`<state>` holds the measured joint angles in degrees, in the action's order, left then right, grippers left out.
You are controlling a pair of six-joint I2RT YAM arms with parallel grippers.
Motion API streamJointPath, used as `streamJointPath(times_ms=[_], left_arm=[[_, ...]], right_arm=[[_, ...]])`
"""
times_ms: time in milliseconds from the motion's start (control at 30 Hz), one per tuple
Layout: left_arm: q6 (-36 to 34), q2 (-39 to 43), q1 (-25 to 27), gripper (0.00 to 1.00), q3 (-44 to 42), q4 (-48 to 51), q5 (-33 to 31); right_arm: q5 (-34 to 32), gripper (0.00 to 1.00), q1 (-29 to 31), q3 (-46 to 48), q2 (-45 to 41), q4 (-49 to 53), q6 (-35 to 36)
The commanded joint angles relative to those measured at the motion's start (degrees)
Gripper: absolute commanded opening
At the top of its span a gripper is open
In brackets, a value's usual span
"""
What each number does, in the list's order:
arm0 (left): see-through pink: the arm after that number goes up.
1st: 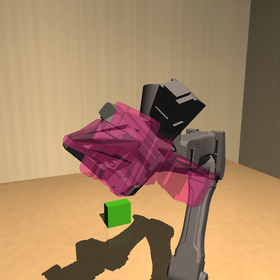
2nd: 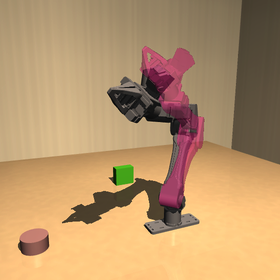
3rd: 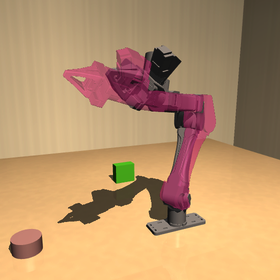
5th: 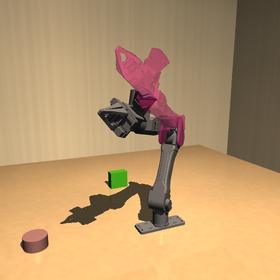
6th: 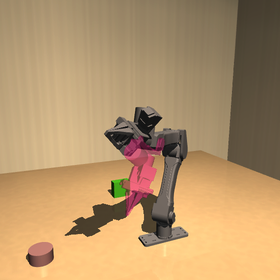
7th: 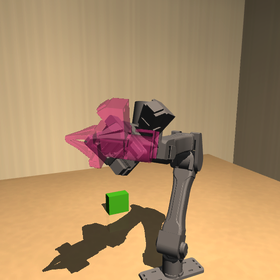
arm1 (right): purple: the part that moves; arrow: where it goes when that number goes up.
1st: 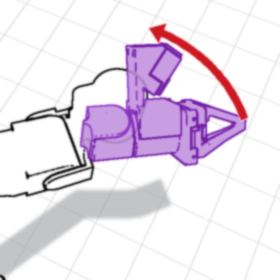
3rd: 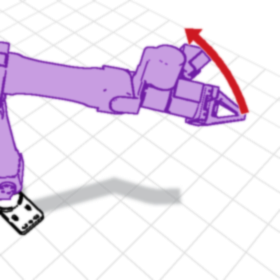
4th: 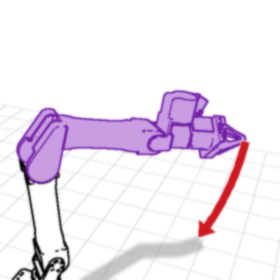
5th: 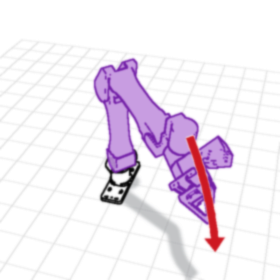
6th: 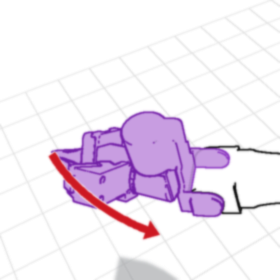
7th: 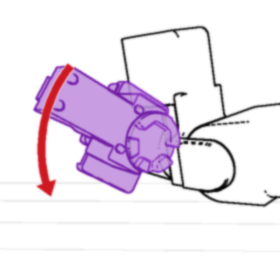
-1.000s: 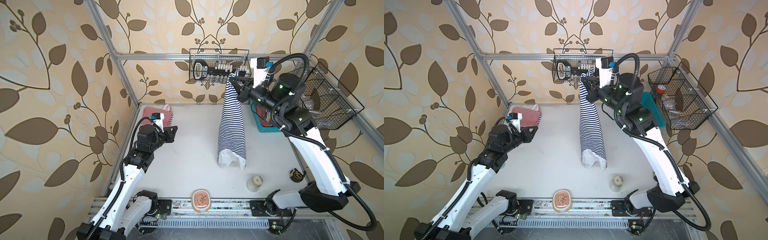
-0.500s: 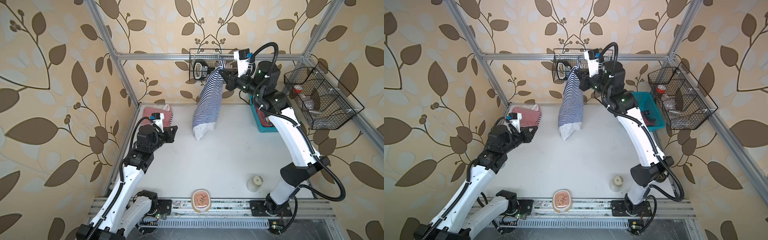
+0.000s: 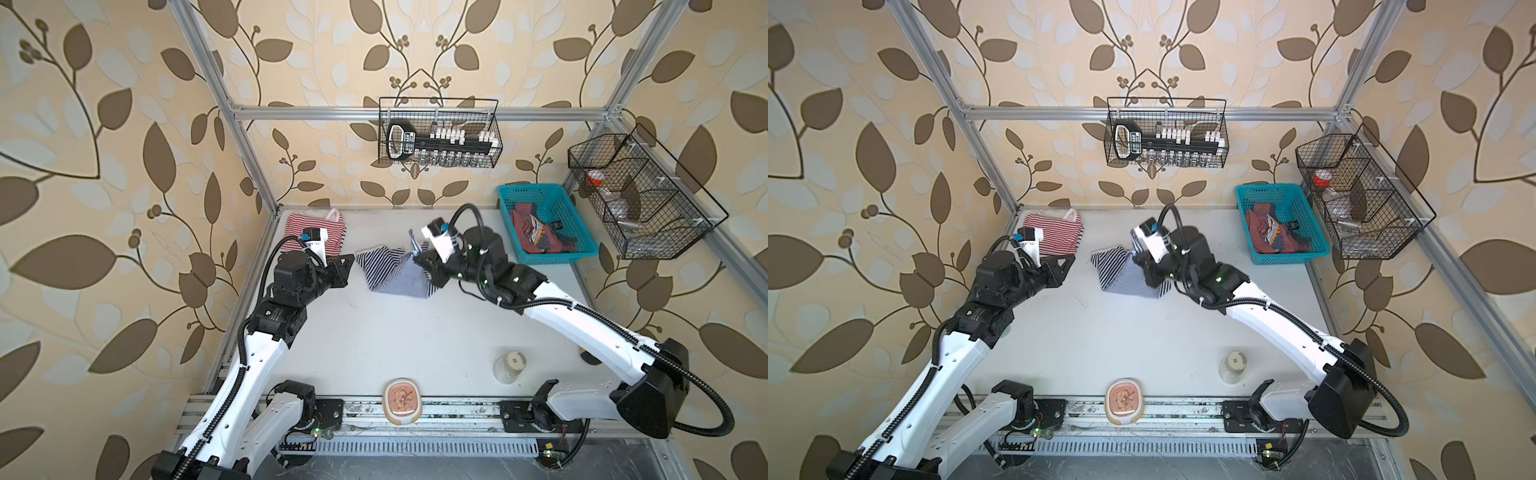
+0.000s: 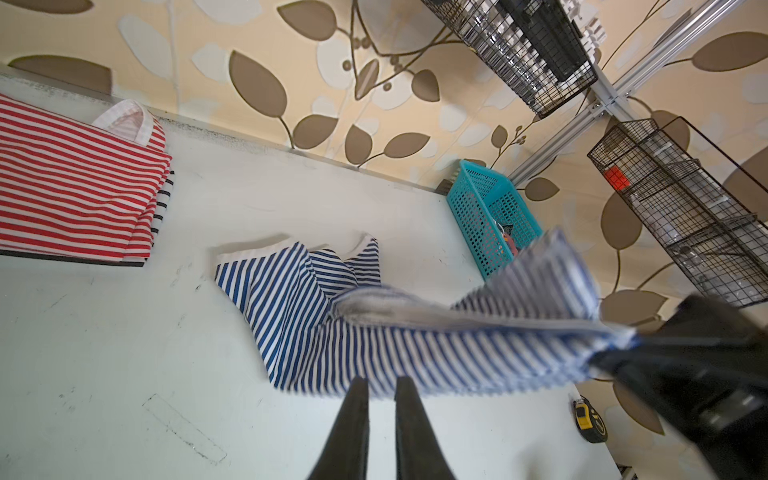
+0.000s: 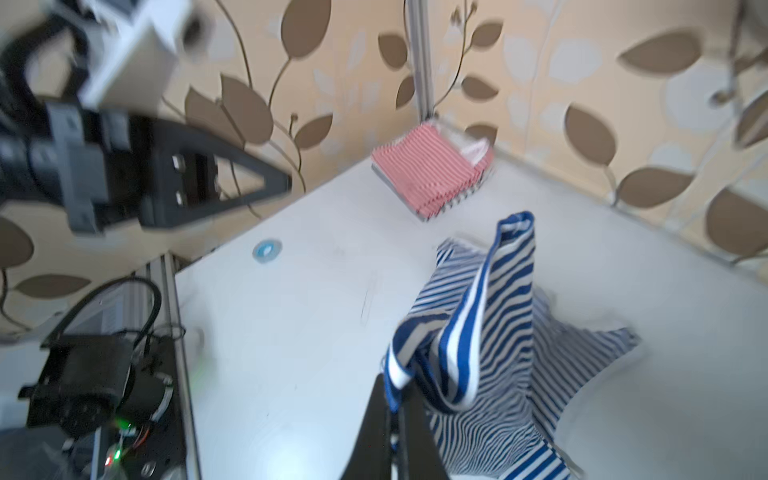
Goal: Fold and stack the tank tops
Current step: 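Shake the hanging tank top and lay it flat with the right gripper, then grasp the far strap with the left gripper while the right grasps the hem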
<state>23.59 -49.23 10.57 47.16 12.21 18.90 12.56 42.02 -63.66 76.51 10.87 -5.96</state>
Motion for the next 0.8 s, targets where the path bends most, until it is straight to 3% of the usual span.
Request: streamJointPath(times_ms=[0, 67, 300, 367, 533, 633, 767], left_arm=[[0.36, 1.0, 0.51, 0.15, 1.92, 1.75, -0.61], [0.87, 1.28, 0.51, 0.15, 1.26, 2.96, -0.61], [2.59, -0.89, 1.19, 0.15, 0.31, 4.34, 0.69], [2.6, -3.7, 2.41, 0.16, 1.69, 5.08, 1.65], [-2.07, -15.26, 8.59, 0.22, 9.78, 13.98, -0.9], [-5.43, -24.13, 12.44, 0.24, 16.22, 18.8, -5.48], [-8.7, -38.05, 14.67, 0.26, 25.77, 22.92, -6.64]], right_arm=[[0.38, 0.22, 4.18, 7.41, -1.62, 0.22, -4.04], [1.78, 0.44, 5.85, 11.46, -2.34, 0.38, -6.67], [-3.11, 0.69, 4.13, 16.55, -11.65, -0.29, -8.67], [-4.42, 0.67, -0.01, 16.35, -12.86, 1.33, -9.24], [-0.63, 0.57, -11.0, 14.93, -8.64, 5.3, -12.96], [1.16, 0.58, -11.74, 12.46, -3.2, 6.71, -13.18], [3.2, 0.55, -11.74, 10.09, 3.11, 8.26, -14.58]])
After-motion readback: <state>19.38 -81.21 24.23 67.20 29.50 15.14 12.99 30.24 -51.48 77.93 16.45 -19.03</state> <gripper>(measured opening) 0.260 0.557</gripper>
